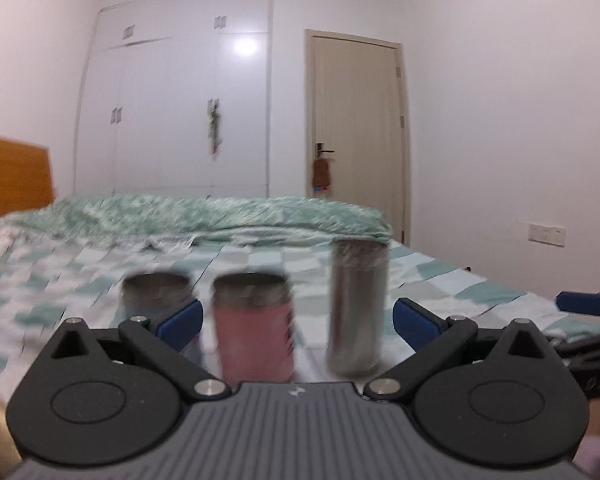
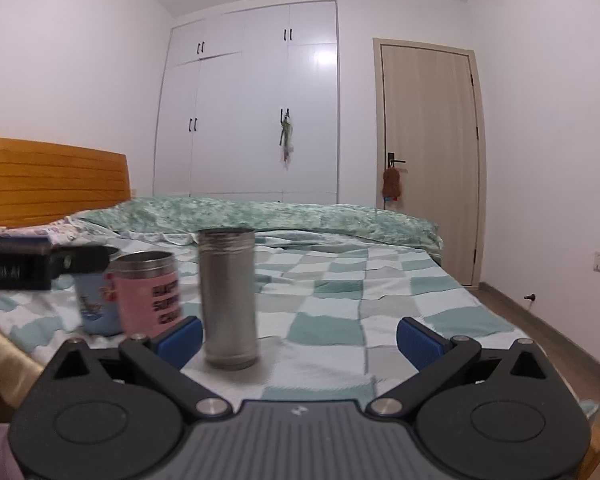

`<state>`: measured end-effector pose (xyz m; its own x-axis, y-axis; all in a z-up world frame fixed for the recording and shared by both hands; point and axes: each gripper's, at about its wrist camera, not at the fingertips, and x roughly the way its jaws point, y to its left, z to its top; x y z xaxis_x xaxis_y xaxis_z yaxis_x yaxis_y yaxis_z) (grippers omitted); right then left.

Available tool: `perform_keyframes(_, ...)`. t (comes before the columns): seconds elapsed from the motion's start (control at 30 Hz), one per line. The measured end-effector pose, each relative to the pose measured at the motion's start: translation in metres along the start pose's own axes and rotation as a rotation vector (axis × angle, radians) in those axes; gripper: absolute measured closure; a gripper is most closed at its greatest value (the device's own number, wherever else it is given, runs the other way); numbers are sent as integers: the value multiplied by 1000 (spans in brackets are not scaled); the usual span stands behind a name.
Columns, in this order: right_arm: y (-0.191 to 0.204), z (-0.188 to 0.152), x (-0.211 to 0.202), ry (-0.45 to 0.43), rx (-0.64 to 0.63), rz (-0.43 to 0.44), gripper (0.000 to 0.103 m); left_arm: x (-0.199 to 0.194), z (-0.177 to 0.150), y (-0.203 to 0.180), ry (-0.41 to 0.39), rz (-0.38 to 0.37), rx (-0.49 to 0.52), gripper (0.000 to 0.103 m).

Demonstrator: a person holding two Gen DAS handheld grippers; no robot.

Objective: Flip cup upright

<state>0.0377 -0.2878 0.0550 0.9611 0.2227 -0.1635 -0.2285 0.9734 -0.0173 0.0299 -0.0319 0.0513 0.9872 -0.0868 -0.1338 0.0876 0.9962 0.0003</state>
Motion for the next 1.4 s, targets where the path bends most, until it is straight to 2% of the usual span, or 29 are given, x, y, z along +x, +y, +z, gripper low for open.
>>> perform_keyframes(0.23, 19, -26, -13, -30, -41, -35, 0, -4, -44, 12, 6, 59, -5, 0)
perform_keyframes(0.33, 22, -29, -14, -54, -57, -41, 0, -3, -45, 15, -1, 63, -20, 0)
perform_keyframes(0.5, 25, -33, -16, -77, -70, -46, 0, -12, -51, 13, -29, 58, 12, 0)
perform_keyframes(1.4, 19, -35, -18, -83, -49, -66, 0, -17, -54, 11, -58, 55, 16, 0)
